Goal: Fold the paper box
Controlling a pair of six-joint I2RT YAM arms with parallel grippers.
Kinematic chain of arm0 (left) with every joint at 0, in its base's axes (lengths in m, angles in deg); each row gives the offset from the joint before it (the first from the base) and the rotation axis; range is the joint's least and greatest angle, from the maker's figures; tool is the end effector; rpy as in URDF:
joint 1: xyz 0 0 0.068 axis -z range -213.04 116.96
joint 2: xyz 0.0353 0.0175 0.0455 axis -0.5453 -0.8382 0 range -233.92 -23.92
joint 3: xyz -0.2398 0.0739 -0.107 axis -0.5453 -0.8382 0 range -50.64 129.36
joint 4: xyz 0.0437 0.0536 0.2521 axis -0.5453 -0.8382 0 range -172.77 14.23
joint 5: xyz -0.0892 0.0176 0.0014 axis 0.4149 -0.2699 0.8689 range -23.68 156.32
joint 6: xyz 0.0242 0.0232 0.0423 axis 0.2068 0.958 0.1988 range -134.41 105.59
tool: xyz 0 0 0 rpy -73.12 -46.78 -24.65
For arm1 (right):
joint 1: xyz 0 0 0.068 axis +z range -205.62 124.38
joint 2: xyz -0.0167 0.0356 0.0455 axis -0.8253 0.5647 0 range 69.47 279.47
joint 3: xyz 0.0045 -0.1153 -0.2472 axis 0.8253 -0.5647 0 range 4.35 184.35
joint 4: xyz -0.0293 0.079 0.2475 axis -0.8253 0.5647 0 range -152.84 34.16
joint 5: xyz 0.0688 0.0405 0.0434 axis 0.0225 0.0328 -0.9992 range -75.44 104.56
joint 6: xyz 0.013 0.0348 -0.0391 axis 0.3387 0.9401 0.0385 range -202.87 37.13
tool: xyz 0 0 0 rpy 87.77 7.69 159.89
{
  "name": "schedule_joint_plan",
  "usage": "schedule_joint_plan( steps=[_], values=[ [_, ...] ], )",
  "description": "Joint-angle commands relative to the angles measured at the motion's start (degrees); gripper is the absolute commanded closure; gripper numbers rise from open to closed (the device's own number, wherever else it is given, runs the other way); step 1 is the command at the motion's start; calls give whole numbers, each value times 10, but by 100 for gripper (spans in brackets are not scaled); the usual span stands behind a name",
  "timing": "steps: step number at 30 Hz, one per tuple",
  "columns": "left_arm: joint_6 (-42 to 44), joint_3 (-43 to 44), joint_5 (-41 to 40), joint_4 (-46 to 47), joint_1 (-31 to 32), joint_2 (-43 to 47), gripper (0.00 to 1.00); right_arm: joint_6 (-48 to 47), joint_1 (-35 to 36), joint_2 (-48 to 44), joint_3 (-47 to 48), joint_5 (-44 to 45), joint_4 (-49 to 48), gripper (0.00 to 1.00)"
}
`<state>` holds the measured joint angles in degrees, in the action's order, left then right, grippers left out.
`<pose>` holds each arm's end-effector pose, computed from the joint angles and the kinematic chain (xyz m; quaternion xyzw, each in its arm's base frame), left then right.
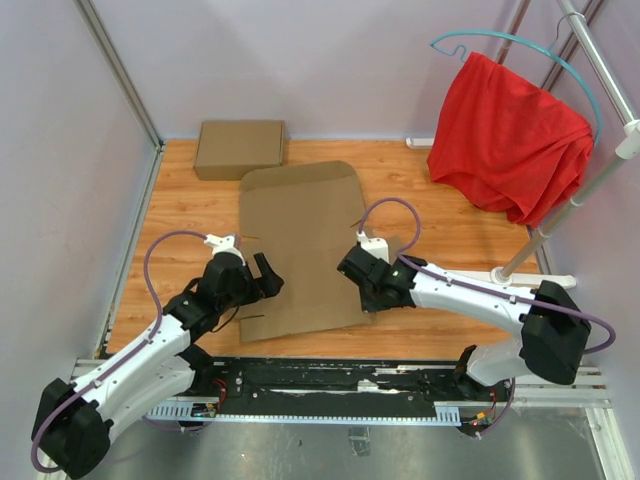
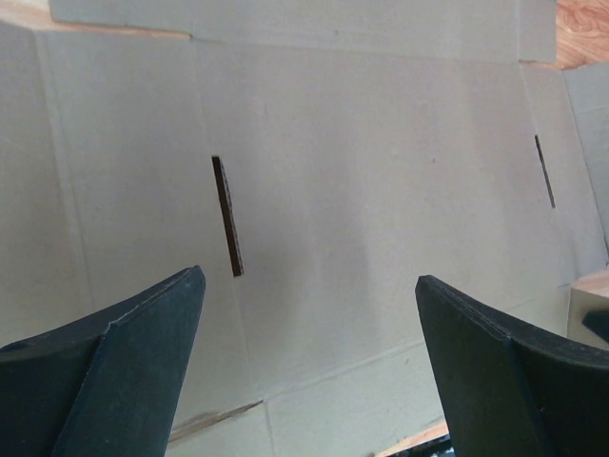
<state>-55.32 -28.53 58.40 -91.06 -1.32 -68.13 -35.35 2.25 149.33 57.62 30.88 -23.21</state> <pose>0.1448 -0.0838 0.1946 -0.1020 0.8890 -0.2120 0.3929 0.1484 0.2174 0.2184 -0.0582 0.9673 0.0781 0.2341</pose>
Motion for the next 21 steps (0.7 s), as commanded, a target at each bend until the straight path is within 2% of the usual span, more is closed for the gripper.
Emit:
schedule_joint_plan(
  steps=[1,7,12,15,21],
  values=[
    [-27,8,-2,-31,6,11,1,16,-31,-21,-7,9,-11,99],
    [-64,28,31,-94,6,3,1,41,-86,-84,-100,-46,-83,99],
    [-96,37,59,-161,11,42,1,50,-98,-99,-114,-31,-88,99],
    [-102,35,84,-170,17,64,1,62,-106,-103,-121,-30,-101,99],
    [-96,55,69,-192,23,27,1,90,-136,-125,-141,-35,-117,99]
  ],
)
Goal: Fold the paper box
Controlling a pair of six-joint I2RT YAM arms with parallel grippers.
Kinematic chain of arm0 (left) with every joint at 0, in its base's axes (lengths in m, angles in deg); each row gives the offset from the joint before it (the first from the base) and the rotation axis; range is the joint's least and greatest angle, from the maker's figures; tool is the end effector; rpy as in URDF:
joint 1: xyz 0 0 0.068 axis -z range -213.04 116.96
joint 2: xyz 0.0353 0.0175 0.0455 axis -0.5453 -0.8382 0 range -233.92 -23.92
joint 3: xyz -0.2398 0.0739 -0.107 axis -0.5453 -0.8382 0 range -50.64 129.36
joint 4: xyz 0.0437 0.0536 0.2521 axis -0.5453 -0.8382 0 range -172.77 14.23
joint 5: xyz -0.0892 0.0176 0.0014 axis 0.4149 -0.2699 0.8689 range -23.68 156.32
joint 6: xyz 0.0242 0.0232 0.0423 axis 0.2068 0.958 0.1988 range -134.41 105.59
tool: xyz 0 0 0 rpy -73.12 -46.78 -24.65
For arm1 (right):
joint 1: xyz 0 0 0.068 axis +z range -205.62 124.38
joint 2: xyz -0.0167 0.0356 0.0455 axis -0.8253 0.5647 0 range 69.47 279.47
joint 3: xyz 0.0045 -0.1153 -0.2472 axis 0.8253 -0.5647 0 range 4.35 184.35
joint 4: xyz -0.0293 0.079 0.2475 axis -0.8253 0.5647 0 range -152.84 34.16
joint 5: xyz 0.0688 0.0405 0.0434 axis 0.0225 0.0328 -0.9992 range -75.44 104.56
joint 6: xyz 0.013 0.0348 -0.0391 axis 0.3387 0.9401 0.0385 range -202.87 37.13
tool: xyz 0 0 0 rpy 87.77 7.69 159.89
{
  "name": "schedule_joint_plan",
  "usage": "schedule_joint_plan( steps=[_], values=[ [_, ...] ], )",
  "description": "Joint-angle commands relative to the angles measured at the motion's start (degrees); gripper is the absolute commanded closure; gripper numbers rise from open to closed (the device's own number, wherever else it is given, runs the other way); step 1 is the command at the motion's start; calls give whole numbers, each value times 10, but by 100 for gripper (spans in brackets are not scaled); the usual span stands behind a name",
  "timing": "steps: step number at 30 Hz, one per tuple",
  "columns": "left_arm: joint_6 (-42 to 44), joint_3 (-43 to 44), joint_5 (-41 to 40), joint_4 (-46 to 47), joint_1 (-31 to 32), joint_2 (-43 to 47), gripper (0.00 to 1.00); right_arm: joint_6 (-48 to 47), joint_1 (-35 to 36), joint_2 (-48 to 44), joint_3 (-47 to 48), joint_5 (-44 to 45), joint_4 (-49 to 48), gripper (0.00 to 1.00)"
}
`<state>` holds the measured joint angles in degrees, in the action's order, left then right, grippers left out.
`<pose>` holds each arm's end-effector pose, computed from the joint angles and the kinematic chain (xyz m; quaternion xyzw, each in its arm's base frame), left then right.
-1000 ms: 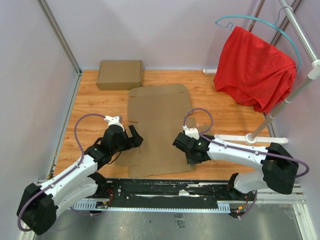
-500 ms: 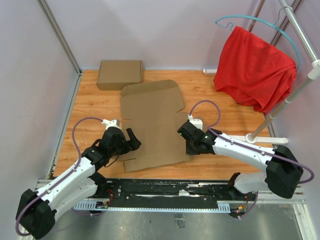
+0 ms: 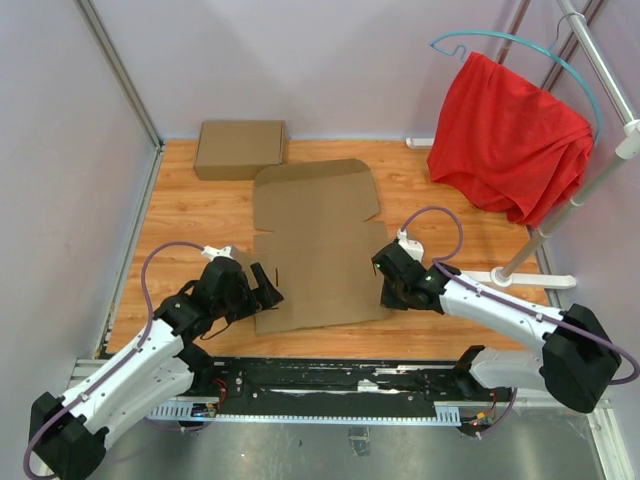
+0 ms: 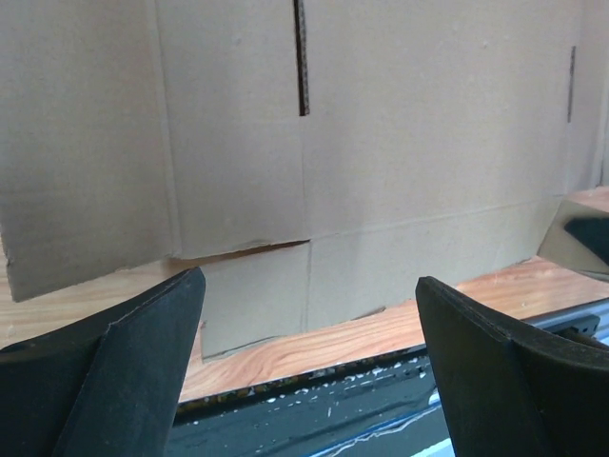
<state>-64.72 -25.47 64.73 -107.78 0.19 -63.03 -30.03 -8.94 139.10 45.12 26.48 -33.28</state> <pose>0.1207 -0.0779 0.2005 -0.1427 0.9159 -0.2403 0.2882 0.1622 0.1612 0.2026 0.0797 0.9542 0.1421 0.2511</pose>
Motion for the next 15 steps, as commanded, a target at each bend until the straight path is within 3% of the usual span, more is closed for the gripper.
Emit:
schedule_joint_plan(
  steps=[1,8,15],
  values=[
    [-1,28,3,-28,9,-32,1,40,-28,-31,-19,8,-14,99],
    [-12,33,-9,-46,29,-38,1,56,-36,-96,-41,26,-12,99],
    [-15,37,-23,-27,49,-64,1,38,-35,-82,-43,-3,-27,99]
  ],
)
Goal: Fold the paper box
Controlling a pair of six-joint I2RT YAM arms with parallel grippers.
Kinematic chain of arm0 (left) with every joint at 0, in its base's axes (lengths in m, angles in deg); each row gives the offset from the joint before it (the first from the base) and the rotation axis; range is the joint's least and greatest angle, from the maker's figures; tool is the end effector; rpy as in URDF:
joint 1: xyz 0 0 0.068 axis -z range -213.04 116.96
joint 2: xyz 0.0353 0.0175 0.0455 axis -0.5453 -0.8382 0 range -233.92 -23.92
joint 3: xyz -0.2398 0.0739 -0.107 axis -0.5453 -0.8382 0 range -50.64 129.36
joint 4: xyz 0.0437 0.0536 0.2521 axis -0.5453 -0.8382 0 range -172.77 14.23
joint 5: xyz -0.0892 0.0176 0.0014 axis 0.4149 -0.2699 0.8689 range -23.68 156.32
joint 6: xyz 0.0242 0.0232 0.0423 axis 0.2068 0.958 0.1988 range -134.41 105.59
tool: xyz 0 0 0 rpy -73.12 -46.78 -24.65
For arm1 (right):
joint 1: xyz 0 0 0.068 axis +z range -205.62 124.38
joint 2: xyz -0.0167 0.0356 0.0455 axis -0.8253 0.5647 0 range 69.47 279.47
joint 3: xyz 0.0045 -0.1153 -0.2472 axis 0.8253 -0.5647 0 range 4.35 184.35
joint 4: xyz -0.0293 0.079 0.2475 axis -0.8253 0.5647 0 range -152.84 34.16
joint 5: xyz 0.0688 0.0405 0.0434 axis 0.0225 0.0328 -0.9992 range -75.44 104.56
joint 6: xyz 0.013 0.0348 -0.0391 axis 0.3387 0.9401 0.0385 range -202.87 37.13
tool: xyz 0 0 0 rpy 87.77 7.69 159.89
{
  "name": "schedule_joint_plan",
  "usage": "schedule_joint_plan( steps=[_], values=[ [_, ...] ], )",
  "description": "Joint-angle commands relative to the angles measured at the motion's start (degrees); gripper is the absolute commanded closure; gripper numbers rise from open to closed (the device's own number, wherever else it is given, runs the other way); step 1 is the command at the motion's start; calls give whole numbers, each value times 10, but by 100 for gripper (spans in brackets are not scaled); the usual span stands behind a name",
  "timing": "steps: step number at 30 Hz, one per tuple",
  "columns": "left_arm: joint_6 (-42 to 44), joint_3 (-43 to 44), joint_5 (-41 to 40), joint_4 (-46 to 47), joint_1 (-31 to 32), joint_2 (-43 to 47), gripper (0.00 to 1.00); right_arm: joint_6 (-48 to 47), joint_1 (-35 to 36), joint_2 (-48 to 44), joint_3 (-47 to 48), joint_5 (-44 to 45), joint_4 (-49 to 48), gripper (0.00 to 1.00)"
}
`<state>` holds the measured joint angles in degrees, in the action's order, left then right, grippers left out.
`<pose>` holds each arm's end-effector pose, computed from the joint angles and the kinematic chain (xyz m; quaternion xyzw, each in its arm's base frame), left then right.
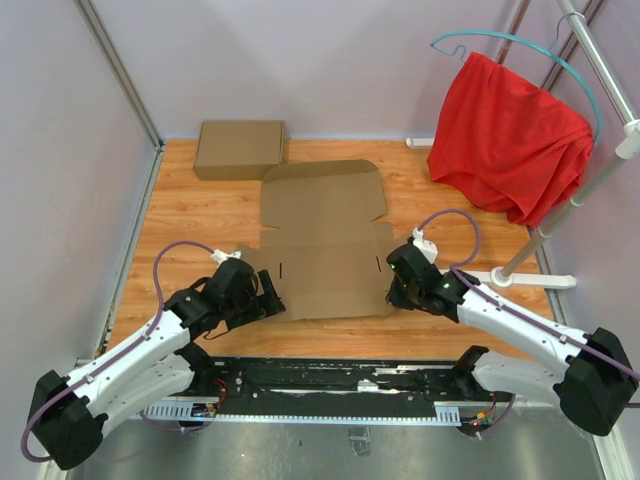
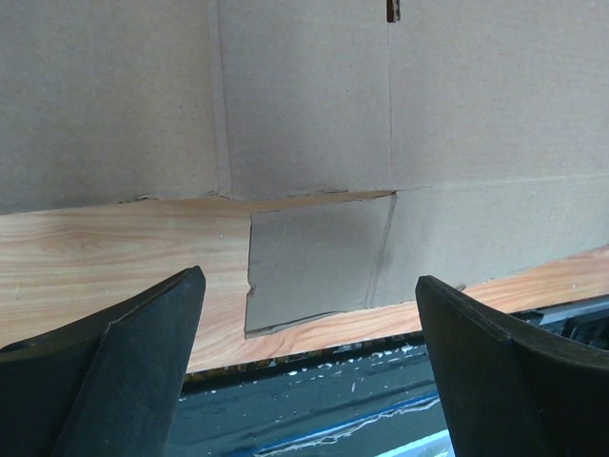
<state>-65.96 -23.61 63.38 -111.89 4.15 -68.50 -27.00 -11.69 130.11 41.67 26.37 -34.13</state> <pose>0.1195 -0.0884 0.1938 -0.1265 0.9414 -0.2006 0.2398 0.1536 0.1378 0.2159 0.1312 0.9320 0.1849 0.2829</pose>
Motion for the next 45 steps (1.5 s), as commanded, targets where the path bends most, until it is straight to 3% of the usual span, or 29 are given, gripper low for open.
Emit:
schedule_joint_plan(
  steps=[1,25,37,45],
  values=[
    [-3,19,-5,21,10,-12,1,5,-8,11,-11,-8,-22,99],
    [-36,67,-15,154,145,-148,1,-30,11,71,-36,-49,-55,99],
    [-35,45,-24,227,153,-238,1,-42,18,98,-24,-50,-57,99],
    [-39,30,-27,249,153,-253,1,-70,29,124,-3,-74,-72,86]
  ],
)
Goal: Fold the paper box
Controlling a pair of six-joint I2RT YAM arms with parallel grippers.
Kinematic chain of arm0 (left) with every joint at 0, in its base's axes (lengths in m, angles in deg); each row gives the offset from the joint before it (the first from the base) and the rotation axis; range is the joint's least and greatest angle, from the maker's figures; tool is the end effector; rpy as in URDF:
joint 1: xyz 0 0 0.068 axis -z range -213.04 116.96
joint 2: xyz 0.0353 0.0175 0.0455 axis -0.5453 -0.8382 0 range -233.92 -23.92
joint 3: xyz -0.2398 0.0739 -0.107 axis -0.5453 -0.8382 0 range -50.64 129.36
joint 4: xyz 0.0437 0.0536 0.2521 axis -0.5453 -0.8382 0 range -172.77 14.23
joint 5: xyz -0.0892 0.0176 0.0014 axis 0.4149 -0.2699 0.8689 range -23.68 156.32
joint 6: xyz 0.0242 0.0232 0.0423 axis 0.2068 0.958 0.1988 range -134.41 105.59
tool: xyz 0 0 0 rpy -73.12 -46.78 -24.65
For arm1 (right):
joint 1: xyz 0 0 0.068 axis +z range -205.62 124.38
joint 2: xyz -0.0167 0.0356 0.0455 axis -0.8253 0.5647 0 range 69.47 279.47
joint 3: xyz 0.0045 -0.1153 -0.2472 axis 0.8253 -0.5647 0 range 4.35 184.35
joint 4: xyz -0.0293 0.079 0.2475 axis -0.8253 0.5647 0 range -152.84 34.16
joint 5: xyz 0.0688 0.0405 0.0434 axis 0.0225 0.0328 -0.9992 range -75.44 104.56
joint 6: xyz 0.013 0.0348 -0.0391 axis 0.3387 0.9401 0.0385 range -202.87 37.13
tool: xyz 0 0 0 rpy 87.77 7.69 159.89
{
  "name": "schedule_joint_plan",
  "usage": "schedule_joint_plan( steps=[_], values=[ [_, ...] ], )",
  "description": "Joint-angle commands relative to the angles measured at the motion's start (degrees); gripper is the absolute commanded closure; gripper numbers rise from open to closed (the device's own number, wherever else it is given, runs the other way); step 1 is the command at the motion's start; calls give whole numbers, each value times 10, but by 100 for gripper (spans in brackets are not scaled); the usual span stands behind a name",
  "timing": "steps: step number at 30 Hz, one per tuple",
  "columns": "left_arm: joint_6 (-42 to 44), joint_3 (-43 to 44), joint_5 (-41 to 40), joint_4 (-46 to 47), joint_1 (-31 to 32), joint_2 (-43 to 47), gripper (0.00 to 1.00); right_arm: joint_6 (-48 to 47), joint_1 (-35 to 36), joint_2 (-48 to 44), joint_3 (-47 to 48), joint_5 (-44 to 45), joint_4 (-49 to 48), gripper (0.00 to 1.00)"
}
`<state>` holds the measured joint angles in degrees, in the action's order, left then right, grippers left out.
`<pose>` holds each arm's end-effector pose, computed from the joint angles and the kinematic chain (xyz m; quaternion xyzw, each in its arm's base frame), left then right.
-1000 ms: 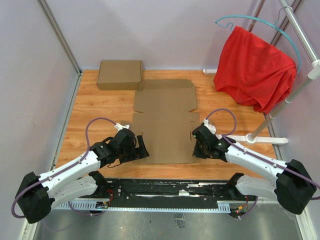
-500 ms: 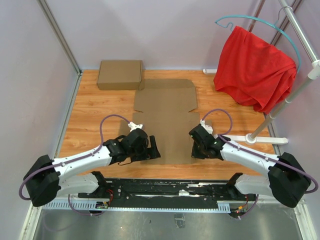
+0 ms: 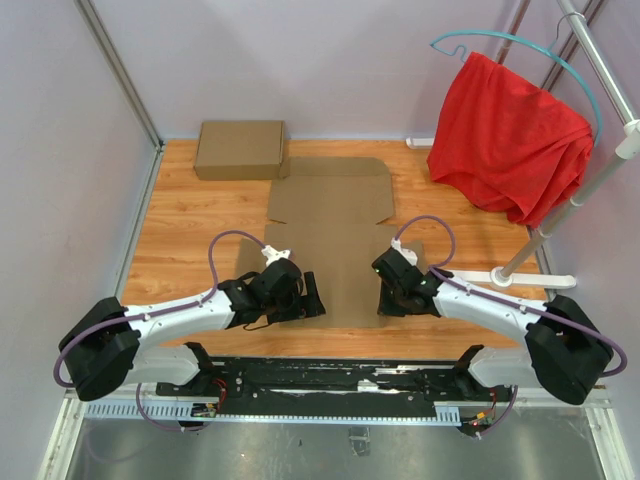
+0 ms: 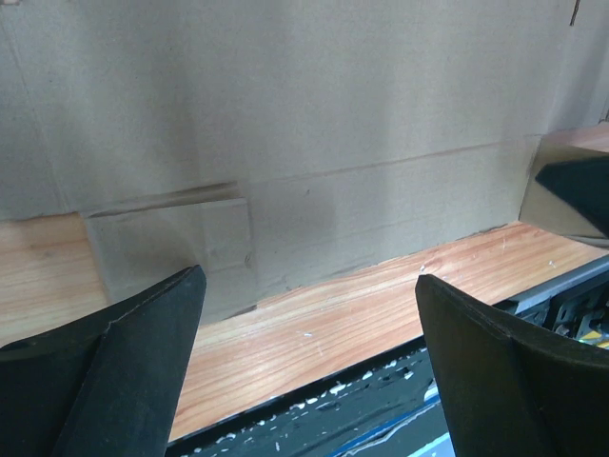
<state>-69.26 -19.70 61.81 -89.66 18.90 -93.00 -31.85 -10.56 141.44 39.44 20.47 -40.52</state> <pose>0.1396 -0.1738 0.1696 -0.0367 0.9442 -0.2388 0.2237 0.1625 0.1575 0.1715 0.0638 0.9608 0.1640 0.2143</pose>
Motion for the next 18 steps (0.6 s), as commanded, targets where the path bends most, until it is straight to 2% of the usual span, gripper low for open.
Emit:
schedule_joint_plan(
  steps=[1,9,18],
  values=[
    [-7,-10,-11,25,5,-7,1,-26,21,12,23,-18,-8,84],
    [-16,-24,-21,15,5,34,1,-48,50,-17,37,-18,-9,58],
    [-19,-35,-13,35,6,28,1,-58,78,19,63,-19,-10,54]
  ],
)
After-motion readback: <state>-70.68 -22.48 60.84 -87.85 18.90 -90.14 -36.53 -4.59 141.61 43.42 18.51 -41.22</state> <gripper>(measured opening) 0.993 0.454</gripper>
